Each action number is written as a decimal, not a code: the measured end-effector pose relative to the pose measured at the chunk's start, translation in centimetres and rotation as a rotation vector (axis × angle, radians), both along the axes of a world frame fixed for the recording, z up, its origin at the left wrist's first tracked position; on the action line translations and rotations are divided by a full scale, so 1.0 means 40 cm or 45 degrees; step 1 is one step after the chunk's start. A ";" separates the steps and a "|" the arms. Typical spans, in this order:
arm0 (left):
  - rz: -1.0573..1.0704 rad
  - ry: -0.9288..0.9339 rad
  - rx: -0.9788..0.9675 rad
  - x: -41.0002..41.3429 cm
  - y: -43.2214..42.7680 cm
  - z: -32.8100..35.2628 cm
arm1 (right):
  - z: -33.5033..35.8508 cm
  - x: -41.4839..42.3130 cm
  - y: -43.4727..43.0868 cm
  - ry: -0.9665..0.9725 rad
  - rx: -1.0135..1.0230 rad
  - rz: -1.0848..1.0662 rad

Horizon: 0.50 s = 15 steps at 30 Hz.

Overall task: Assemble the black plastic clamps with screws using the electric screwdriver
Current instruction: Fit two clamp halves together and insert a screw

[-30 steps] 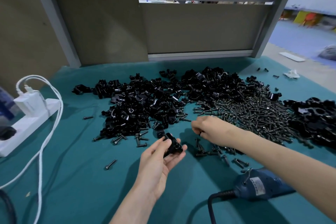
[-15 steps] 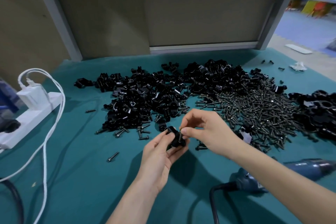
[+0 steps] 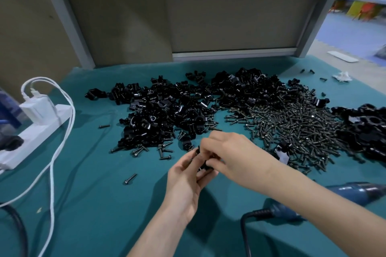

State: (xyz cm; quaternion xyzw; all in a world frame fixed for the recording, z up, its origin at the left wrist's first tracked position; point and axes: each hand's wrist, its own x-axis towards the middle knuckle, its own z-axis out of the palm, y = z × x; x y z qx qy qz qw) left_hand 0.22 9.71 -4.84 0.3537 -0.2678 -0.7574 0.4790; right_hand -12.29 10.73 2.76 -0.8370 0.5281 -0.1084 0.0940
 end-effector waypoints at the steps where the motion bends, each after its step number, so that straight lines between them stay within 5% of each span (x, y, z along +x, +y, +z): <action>1: 0.009 -0.007 0.004 0.000 0.001 0.002 | -0.004 0.003 0.001 0.002 0.015 -0.025; 6: 0.051 0.065 0.102 -0.005 -0.003 -0.003 | -0.009 -0.008 -0.019 -0.269 0.075 -0.238; 15: -0.108 0.159 0.094 0.005 -0.012 0.001 | -0.049 -0.081 -0.049 -1.071 0.694 -0.408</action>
